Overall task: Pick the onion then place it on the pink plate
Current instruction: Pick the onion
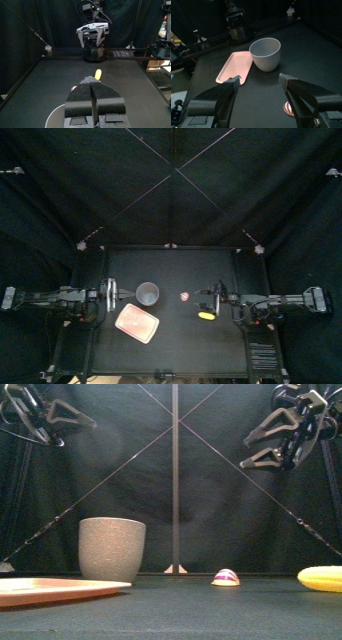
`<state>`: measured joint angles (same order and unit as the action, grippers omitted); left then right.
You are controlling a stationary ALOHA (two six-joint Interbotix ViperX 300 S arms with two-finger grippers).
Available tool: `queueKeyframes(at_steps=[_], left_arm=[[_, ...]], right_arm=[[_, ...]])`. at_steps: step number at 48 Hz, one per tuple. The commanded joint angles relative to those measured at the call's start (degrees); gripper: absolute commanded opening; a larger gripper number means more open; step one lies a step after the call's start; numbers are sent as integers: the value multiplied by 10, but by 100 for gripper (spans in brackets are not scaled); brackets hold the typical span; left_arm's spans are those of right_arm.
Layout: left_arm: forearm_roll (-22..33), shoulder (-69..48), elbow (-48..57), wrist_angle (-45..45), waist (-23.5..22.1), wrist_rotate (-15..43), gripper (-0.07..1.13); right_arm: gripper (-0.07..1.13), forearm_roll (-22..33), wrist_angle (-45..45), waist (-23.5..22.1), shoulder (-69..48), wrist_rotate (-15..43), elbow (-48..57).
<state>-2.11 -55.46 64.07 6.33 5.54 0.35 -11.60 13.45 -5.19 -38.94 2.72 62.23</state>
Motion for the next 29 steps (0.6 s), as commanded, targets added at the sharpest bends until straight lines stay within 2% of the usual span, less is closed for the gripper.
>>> queueKeyframes(at_steps=[1,12,29], left_arm=[[-1,2,-12,2,0,-1,11],[0,2,-5,3,1,-1,11],[-1,1,4,0,2,0,11]], right_arm=[[96,4,3,-4,28,-2,-14],[96,14,-1,-18,143,-2,-30],[96,46,-50,-82,302,-3,-101]])
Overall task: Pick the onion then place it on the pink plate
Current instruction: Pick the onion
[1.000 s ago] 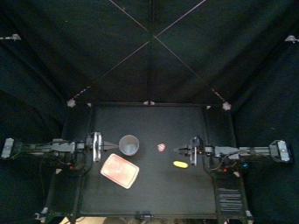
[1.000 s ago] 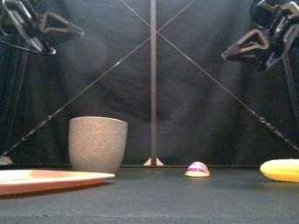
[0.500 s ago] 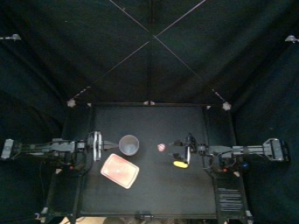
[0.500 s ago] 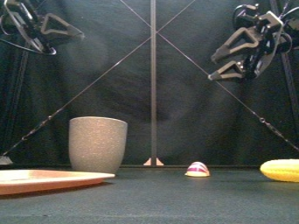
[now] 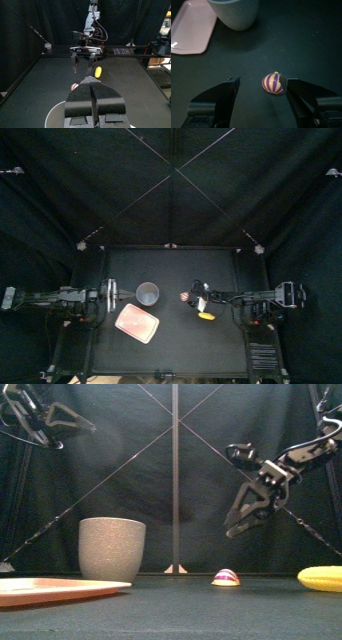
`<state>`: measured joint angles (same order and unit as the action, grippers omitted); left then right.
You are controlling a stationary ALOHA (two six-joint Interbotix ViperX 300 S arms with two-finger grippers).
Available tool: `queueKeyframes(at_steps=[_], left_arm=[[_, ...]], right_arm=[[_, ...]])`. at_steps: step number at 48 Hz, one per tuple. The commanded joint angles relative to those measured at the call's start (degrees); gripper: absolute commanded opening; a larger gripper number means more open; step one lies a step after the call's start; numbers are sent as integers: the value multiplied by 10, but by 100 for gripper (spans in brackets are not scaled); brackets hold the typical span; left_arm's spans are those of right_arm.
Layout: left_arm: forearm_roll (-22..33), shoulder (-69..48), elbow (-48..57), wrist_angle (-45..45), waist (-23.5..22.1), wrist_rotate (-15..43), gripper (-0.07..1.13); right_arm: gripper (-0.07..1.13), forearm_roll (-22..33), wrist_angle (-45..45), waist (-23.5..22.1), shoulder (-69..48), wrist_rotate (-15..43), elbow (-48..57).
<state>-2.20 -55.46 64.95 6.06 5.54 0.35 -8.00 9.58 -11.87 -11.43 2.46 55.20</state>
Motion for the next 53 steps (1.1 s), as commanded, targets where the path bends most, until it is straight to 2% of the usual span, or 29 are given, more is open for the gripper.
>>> queueKeyframes(at_steps=[1,13,40,46,53], left_arm=[[0,1,-4,2,2,0,11],[1,1,10,2,9,0,11],[2,1,14,3,10,-1,11],[2,1,14,3,10,-1,11],[2,1,15,3,10,-1,11]], right_arm=[[96,12,-16,-18,35,0,-35],[96,28,-48,-43,113,1,-79],[95,25,-73,-45,163,3,-91],[92,25,-73,-44,163,3,-92],[82,25,-73,-43,163,3,-92]])
